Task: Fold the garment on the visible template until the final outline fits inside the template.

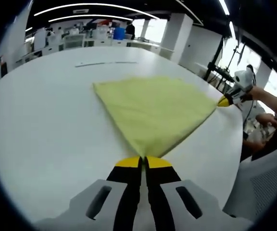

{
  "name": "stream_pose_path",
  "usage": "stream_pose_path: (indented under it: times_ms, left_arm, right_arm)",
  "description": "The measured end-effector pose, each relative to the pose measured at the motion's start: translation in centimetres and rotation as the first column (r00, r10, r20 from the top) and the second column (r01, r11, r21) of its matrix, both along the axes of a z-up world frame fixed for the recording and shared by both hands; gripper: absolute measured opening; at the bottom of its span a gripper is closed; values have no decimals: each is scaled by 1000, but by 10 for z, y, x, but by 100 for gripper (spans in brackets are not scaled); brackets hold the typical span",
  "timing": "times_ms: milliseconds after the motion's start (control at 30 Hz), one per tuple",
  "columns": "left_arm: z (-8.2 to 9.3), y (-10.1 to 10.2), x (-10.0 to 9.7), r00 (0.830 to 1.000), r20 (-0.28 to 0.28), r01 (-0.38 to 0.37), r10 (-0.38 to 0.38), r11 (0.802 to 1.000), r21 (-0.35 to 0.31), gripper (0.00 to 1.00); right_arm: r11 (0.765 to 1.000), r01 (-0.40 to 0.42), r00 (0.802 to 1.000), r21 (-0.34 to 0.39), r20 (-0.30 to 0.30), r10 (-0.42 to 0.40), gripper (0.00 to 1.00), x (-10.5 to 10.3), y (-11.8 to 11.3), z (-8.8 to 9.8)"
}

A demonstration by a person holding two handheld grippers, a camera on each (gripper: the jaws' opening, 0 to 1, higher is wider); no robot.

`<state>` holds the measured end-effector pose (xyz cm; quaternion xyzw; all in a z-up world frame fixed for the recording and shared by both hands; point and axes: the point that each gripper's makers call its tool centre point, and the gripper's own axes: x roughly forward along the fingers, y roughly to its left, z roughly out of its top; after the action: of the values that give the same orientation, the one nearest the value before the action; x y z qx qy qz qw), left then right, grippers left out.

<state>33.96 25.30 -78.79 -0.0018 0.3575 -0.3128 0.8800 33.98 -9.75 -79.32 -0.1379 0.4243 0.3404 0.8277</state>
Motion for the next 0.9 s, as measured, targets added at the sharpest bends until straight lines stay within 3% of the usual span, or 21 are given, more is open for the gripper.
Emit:
stream_pose_path:
  times_ms: [433, 700, 833, 900]
  left_arm:
    - [1, -2, -14, 1000, 7, -10, 10, 1000, 1, 1]
    - [3, 0, -16, 998, 47, -44, 43, 999, 2, 1]
    - [9, 4, -14, 994, 82, -67, 66, 998, 2, 5]
    - [13, 8, -11, 990, 105, -97, 98, 995, -14, 11]
  right_arm:
    - [999, 29, 1000, 27, 6, -29, 0, -12, -2, 0]
    - [999, 32, 999, 22, 30, -33, 0, -12, 0, 0]
    - [995, 74, 996, 60, 52, -77, 0, -9, -1, 4]
    - [992, 82, 994, 92, 64, -89, 10, -8, 2, 8]
